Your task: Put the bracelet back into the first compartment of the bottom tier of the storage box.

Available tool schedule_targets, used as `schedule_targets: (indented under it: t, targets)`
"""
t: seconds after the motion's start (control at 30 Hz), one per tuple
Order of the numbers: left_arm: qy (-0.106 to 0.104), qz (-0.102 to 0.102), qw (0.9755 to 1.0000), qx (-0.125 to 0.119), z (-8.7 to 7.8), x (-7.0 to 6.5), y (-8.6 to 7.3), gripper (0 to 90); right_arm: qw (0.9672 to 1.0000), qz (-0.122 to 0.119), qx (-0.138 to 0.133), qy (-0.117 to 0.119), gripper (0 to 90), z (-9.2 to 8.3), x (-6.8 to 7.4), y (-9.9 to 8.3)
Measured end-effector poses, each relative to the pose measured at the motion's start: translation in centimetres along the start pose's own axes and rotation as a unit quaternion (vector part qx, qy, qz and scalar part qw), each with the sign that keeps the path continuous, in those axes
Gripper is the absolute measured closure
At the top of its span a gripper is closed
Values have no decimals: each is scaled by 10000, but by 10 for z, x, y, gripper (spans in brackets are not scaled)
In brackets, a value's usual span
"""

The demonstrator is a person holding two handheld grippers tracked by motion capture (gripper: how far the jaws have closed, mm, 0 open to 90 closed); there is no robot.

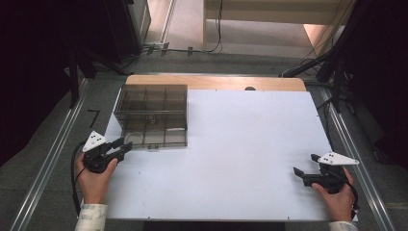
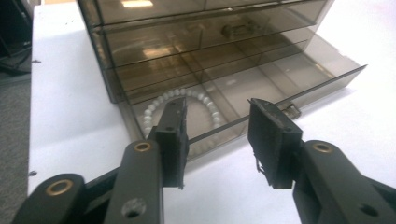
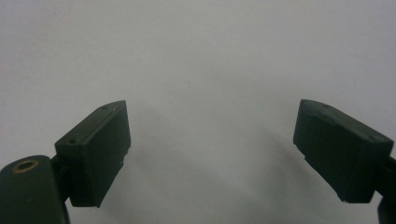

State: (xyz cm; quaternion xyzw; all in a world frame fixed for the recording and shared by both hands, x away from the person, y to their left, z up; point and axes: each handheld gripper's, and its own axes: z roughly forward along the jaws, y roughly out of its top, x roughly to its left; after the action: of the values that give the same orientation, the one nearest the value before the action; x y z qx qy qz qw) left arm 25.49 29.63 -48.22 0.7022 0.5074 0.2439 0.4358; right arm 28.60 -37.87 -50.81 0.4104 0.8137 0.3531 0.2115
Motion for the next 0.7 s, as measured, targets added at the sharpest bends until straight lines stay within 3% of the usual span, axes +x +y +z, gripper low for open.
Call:
schedule_targets:
  t: [0.7]
  targets:
    - [-241, 94, 9997, 4, -12, -8, -10, 479, 10000, -13, -5, 6, 100, 0, 0, 0]
